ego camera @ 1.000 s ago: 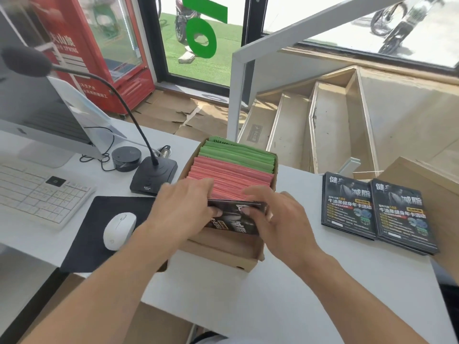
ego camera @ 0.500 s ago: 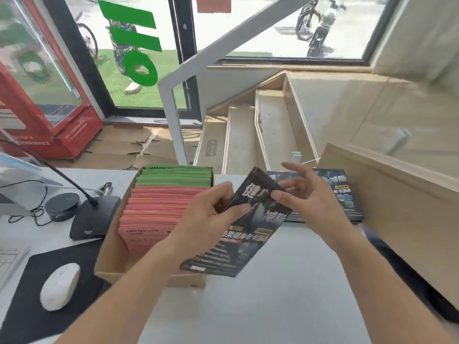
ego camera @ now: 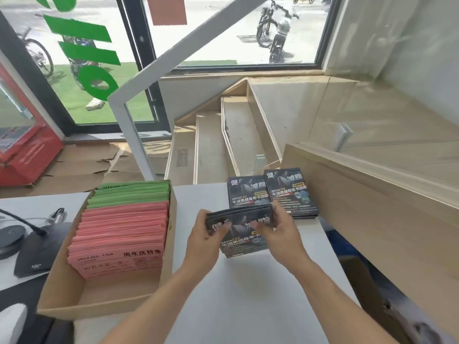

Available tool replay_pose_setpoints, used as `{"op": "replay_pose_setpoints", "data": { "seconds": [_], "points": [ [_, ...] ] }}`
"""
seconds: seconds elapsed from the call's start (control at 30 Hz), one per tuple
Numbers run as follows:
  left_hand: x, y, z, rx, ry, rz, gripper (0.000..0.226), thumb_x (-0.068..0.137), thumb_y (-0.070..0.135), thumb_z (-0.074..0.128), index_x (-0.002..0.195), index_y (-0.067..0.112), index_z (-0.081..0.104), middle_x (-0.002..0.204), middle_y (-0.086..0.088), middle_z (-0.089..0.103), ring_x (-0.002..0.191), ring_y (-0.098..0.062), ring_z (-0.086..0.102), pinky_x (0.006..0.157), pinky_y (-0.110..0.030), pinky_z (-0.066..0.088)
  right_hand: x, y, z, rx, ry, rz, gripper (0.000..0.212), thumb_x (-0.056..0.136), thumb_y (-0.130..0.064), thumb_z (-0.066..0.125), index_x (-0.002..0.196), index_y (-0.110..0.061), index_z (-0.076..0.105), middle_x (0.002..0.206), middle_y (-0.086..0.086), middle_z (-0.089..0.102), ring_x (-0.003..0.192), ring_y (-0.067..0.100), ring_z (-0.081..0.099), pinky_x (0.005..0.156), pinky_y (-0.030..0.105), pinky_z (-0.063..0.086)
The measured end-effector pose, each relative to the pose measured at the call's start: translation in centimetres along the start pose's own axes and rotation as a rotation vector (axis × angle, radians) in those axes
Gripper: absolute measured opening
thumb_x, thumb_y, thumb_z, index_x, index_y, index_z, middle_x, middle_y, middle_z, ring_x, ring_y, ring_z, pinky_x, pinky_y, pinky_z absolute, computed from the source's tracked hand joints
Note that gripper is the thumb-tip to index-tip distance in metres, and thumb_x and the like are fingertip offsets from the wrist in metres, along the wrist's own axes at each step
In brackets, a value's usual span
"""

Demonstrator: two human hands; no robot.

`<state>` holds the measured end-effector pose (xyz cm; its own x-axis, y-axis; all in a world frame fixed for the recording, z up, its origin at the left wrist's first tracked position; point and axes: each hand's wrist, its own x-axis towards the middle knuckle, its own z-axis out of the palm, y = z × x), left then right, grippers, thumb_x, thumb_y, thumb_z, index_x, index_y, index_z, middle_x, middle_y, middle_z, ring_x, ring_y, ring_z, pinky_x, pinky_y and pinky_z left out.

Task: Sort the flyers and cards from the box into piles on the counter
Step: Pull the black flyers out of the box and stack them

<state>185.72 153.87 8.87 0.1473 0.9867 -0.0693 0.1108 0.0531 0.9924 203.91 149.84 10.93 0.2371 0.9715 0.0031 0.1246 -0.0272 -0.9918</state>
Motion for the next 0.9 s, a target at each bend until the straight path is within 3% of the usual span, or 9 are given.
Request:
{"op": "replay_pose_setpoints", "data": {
  "seconds": [0.13, 0.23, 0.3, 0.33, 0.43, 0.5, 0.6, 0.9],
  "points": [
    [-0.2, -0.8, 0.8, 0.034, -0.037, 0.028, 0.017, 0.087, 0.036, 0.070, 0.094, 0.035, 0.055, 0.096, 0.003, 0.074, 0.094, -0.030, 0.067, 0.090, -0.060, 0.050, -0.3, 0.6, -1.2, -0.037, -0.019, 0.037, 0.027, 0.092, -0.010, 0.071, 0.110, -0.026, 0.060, 0.101, -0.015, 0.073, 0.097, 0.001, 0.065, 0.078, 0.014, 0.048],
    [-0.6, -0.9, 1.5, 0.094, -0.025, 0.131, 0.030, 0.097, 0.014, 0.066, 0.116, 0.034, 0.054, 0.105, 0.015, 0.069, 0.103, -0.011, 0.067, 0.096, -0.042, 0.054, -0.7, 1.2, -1.8, -0.121, 0.053, 0.023, 0.035, 0.092, -0.011, 0.071, 0.114, -0.033, 0.053, 0.100, -0.025, 0.069, 0.097, -0.005, 0.061, 0.073, 0.008, 0.045],
    [-0.6, -0.9, 1.6, 0.213, -0.030, 0.258, 0.057, 0.097, 0.005, 0.061, 0.140, 0.038, 0.044, 0.112, 0.018, 0.063, 0.109, -0.009, 0.062, 0.097, -0.026, 0.052, -0.9, 1.6, -2.3, -0.179, 0.057, -0.035, 0.053, 0.094, -0.010, 0.067, 0.128, -0.042, 0.044, 0.113, -0.040, 0.055, 0.104, -0.017, 0.052, 0.072, 0.002, 0.044],
    [-0.5, -1.0, 1.5, 0.287, -0.056, 0.327, 0.064, 0.098, 0.001, 0.058, 0.146, 0.039, 0.041, 0.114, 0.014, 0.060, 0.109, -0.011, 0.060, 0.096, -0.026, 0.053, -1.0, 1.8, -2.5, -0.230, 0.038, -0.076, 0.060, 0.095, -0.009, 0.064, 0.134, -0.048, 0.039, 0.119, -0.042, 0.047, 0.108, -0.021, 0.047, 0.074, 0.001, 0.043],
    [0.0, -1.5, 1.2, 0.436, -0.124, 0.459, 0.064, 0.098, -0.005, 0.051, 0.143, 0.040, 0.047, 0.113, 0.011, 0.052, 0.104, -0.012, 0.059, 0.088, -0.041, 0.056, -1.0, 3.1, -2.8, -0.419, 0.019, -0.223, 0.056, 0.098, -0.003, 0.058, 0.136, -0.042, 0.046, 0.123, -0.017, 0.053, 0.113, -0.008, 0.049, 0.081, 0.010, 0.048],
    [0.1, -1.4, 1.4, 0.477, -0.098, 0.477, 0.063, 0.098, -0.003, 0.050, 0.142, 0.042, 0.047, 0.112, 0.014, 0.051, 0.102, -0.010, 0.059, 0.080, -0.042, 0.058, -0.9, 3.6, -2.9, -0.452, 0.023, -0.254, 0.049, 0.099, -0.002, 0.056, 0.135, -0.034, 0.050, 0.121, -0.009, 0.056, 0.111, -0.003, 0.051, 0.080, 0.009, 0.047],
    [0.2, -1.2, 1.6, 0.512, -0.048, 0.505, 0.063, 0.097, -0.004, 0.051, 0.141, 0.041, 0.047, 0.110, 0.015, 0.050, 0.095, -0.012, 0.060, 0.072, -0.041, 0.059, -0.5, 3.5, -2.9, -0.462, 0.027, -0.265, 0.047, 0.098, 0.000, 0.056, 0.133, -0.031, 0.053, 0.119, -0.010, 0.057, 0.109, -0.004, 0.052, 0.079, 0.009, 0.047],
    [0.7, -2.1, 2.0, 0.520, -0.020, 0.485, 0.068, 0.091, -0.008, 0.052, 0.139, 0.041, 0.049, 0.107, 0.014, 0.051, 0.090, -0.011, 0.063, 0.070, -0.042, 0.058, 0.1, 4.3, -3.3, -0.457, -0.013, -0.250, 0.051, 0.101, -0.005, 0.054, 0.137, -0.040, 0.046, 0.123, -0.013, 0.056, 0.113, 0.001, 0.053, 0.084, 0.025, 0.055]
  ]
}}
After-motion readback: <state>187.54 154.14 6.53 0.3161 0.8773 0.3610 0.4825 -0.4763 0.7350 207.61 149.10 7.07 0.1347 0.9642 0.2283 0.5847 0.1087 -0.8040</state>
